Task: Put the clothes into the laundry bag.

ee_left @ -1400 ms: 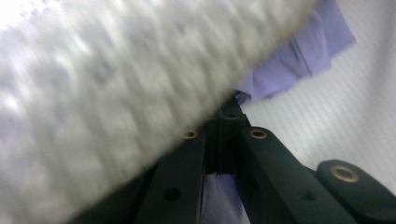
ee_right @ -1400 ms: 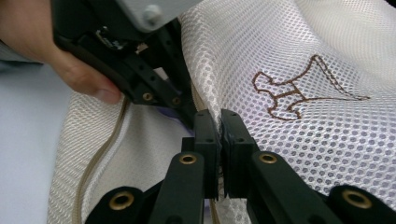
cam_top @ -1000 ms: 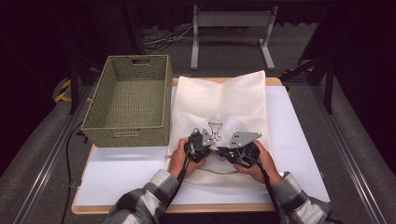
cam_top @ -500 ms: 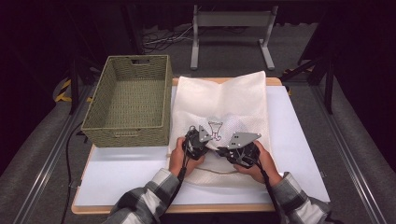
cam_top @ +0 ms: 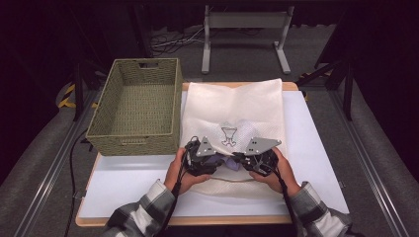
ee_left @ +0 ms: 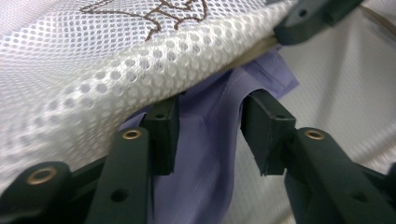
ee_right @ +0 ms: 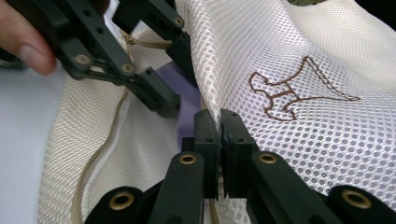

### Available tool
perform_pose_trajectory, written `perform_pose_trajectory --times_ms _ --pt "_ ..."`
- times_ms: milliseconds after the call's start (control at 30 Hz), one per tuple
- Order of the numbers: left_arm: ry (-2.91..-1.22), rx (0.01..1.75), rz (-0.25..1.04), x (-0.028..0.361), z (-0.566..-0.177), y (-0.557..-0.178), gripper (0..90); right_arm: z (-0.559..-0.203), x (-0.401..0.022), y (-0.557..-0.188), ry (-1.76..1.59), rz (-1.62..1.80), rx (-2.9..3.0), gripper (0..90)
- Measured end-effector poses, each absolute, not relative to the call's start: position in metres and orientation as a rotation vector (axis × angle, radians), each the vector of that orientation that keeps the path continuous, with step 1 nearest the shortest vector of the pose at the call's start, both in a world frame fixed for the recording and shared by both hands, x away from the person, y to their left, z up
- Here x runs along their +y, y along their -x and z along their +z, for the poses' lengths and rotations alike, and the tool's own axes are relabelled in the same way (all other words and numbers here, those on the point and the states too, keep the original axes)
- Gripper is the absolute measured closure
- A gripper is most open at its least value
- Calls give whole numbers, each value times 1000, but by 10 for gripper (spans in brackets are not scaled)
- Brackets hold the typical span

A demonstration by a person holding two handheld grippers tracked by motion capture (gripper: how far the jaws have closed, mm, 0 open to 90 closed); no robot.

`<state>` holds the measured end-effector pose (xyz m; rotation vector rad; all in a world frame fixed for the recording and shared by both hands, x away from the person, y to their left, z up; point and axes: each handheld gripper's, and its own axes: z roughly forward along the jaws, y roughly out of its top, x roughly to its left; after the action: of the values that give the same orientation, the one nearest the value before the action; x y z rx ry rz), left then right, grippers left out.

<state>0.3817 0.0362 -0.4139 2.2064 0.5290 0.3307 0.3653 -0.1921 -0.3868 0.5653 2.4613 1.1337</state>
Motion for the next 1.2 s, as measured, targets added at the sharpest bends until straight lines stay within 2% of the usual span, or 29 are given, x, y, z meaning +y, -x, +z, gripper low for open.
perform_pose_trajectory --times_ms 67,200,300,500,767,867,1033,1133,1200 --pt "-2219 517 313 41 -412 -380 535 -386 -192 -365 -565 1138 2460 870" --pt "-2236 503 288 45 -413 -378 402 -386 -193 -366 -566 1137 2463 870" --pt "-2253 483 283 51 -411 -375 410 -386 -193 -366 -564 1137 2463 869" --pt "-2334 525 311 59 -421 -378 490 -386 -192 -365 -565 1135 2464 869" --pt "-2387 592 291 55 -440 -392 536 -386 -191 -365 -559 1135 2465 870" --pt "-2372 611 291 54 -441 -394 598 -385 -191 -364 -557 1137 2463 869" --pt "-2382 607 367 44 -441 -396 797 -385 -191 -364 -555 1140 2464 870" --pt "-2383 613 401 34 -440 -399 830 -385 -190 -363 -551 1146 2465 870" --pt "-2362 620 366 28 -441 -404 833 -385 -189 -363 -547 1150 2472 870"
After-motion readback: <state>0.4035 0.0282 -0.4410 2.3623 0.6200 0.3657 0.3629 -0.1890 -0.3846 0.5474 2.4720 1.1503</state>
